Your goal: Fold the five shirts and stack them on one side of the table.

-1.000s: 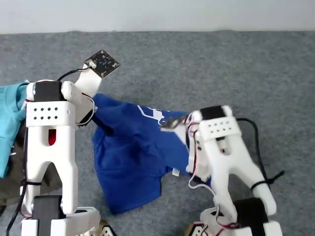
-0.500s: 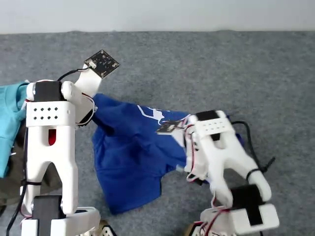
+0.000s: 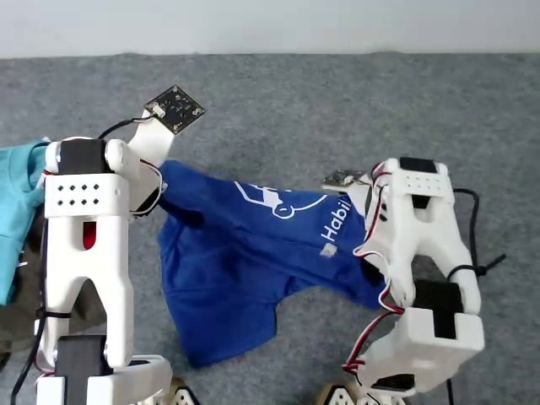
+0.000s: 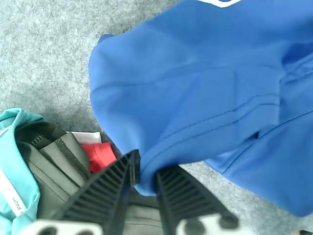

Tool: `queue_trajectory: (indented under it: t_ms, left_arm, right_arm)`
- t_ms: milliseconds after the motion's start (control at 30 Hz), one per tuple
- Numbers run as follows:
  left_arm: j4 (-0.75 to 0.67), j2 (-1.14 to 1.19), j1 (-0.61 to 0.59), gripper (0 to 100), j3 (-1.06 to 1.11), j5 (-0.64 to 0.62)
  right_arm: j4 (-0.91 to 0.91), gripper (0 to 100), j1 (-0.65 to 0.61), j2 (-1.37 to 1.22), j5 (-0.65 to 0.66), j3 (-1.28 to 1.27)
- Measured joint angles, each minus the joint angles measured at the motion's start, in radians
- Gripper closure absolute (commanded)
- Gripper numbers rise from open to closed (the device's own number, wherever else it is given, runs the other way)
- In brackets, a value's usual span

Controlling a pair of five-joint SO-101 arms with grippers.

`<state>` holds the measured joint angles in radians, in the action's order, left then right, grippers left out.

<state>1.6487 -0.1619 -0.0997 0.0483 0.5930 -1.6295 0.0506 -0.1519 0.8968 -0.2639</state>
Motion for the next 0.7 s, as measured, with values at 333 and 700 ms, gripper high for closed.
queue_trajectory:
  t_ms: [333,700]
  left_arm:
    - [0.0,0.0,0.0,99,0.0,0.0]
    - [-0.026,0.0,0.0,99,0.0,-0.003]
  right_arm:
    - [-0.092,78.6,-0.032,0.005,0.0,0.011]
    - [-0.106,78.6,-0.186,0.101,-0.083,-0.083]
